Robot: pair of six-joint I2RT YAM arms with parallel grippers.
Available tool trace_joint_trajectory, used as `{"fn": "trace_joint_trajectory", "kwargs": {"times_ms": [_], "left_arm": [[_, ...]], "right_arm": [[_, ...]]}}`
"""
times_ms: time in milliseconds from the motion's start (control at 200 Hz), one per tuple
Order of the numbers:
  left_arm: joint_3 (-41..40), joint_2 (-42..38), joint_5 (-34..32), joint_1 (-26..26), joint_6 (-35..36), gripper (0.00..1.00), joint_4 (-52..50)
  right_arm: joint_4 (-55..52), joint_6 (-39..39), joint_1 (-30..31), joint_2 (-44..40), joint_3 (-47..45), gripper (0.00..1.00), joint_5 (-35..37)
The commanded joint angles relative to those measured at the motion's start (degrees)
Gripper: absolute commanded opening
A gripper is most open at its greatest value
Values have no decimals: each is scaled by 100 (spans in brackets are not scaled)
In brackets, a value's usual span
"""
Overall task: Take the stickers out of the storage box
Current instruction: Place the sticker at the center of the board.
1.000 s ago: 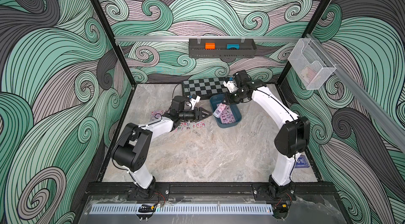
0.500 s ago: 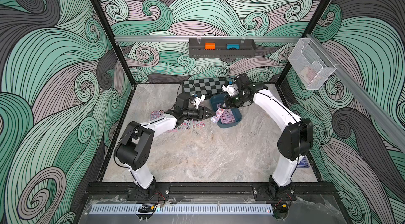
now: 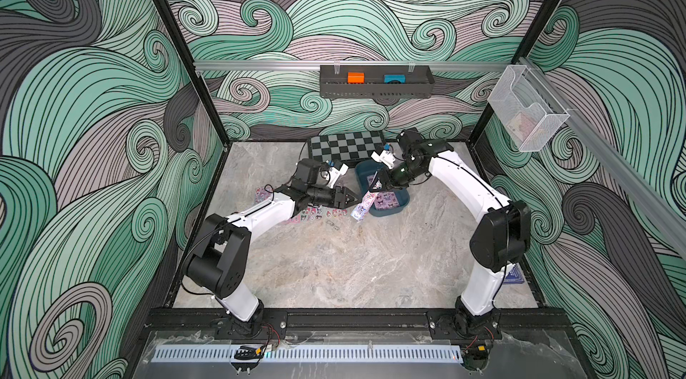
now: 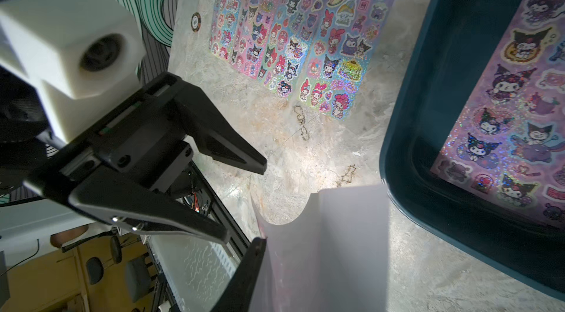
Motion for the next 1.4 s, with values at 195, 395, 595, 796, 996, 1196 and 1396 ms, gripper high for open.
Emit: {"fn": "trace_joint_trajectory", "kwargs": {"times_ms": [195, 395, 595, 796, 996, 1196, 1396], "left_arm": [[3, 53, 749, -122, -574, 48, 810], [-35, 217, 851, -125, -815, 19, 1087], [-79, 239, 869, -127, -906, 2, 1211], [-176, 154, 794, -96, -1146, 0, 1415], [-378, -97, 591, 56, -1714, 0, 1841], [-829, -302, 230, 152, -2991, 0, 3061], [-1052, -667, -185, 212, -3709, 0, 3670]], "right_arm": [[-116, -128, 49, 131, 289, 32, -480], [-103, -128, 56, 182, 286, 33, -418], [105, -26, 47, 104, 108, 35, -364], [621, 295, -68, -168, -262, 60, -379], [2333, 1359, -490, -947, -1496, 79, -1083], [5996, 3735, -534, -1561, -3197, 99, -1911], [6922, 4432, -78, -1203, -3390, 99, -2114]]}}
